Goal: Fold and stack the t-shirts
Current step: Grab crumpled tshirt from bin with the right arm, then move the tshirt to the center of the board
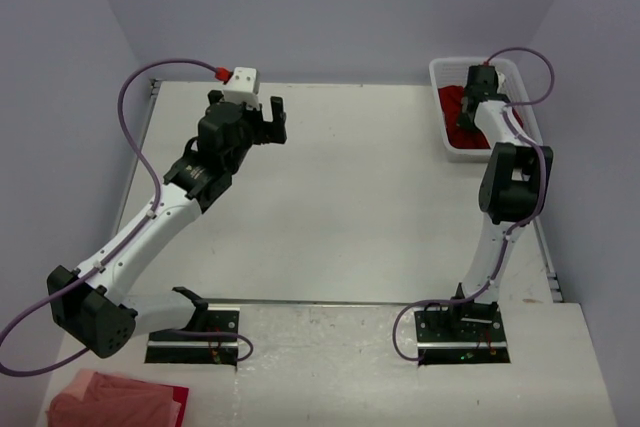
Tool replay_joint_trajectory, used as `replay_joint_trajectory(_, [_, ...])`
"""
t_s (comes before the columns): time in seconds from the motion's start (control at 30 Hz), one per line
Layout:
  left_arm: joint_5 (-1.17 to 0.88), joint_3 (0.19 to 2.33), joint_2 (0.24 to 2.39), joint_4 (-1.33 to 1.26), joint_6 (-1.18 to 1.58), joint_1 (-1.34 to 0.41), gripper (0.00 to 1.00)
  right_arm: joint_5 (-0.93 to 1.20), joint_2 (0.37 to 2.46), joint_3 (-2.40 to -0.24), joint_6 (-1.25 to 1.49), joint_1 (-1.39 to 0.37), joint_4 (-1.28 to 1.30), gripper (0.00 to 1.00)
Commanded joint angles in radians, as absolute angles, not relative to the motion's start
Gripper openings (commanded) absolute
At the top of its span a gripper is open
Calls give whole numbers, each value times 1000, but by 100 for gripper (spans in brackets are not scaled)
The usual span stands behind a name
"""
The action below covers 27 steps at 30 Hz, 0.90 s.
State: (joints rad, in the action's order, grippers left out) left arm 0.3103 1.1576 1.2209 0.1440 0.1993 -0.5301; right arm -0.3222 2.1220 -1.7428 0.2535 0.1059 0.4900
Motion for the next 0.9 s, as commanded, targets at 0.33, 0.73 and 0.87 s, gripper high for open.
replay_joint_trajectory(0.33, [328,1264,1421,358,419,-309,100,-324,1951,-2200,183,75,526,0])
replay_joint_trajectory(0.73, [-99,1172,1458,171,420,-225,100,-244,1655,-2460,-120,-305,558,0])
replay_joint_trajectory(0.87, [-218,1147,1413,114,431,-225,100,-207,1543,-2445,-81,-416,595,0])
